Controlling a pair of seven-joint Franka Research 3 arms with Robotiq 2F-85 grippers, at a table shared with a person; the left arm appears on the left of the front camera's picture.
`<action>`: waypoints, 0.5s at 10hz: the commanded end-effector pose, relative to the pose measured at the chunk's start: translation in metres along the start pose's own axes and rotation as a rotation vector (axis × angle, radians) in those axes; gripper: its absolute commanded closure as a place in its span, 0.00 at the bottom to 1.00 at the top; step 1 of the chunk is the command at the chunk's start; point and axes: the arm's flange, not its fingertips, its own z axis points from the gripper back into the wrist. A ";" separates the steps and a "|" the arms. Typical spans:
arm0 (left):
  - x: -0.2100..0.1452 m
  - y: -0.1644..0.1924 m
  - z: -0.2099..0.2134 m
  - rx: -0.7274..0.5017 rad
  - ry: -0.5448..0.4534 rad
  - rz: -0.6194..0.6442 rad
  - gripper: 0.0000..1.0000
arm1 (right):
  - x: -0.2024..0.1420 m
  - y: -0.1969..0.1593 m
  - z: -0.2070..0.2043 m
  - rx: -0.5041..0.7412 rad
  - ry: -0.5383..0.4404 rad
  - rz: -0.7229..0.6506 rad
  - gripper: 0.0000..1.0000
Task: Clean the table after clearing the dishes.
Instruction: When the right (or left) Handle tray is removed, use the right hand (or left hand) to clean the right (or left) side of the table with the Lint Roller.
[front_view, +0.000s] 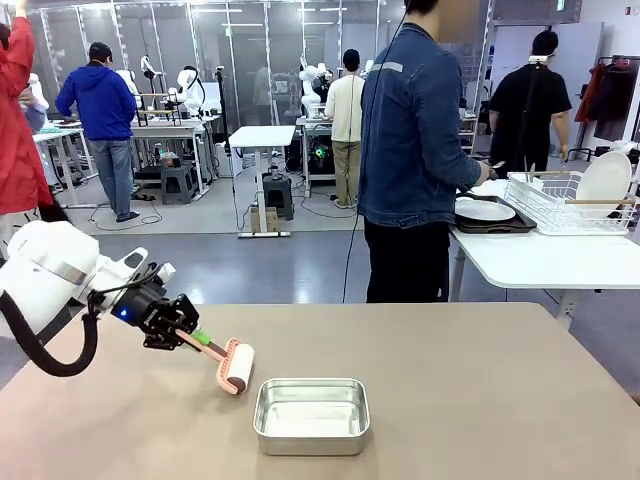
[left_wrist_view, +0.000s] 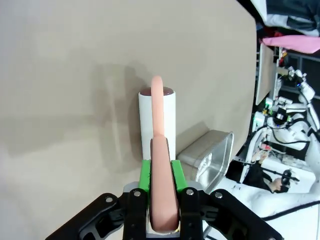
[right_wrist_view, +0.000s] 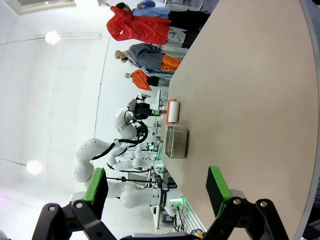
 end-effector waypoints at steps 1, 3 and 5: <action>0.003 0.031 0.006 -0.076 -0.022 0.006 0.79 | -0.002 0.003 0.000 -0.011 0.004 -0.004 0.00; 0.001 0.061 0.019 -0.057 0.000 0.003 0.79 | -0.002 0.003 0.000 -0.011 0.004 -0.004 0.00; -0.005 0.091 0.059 -0.074 0.006 -0.059 0.79 | -0.002 0.003 0.000 -0.011 0.004 -0.004 0.00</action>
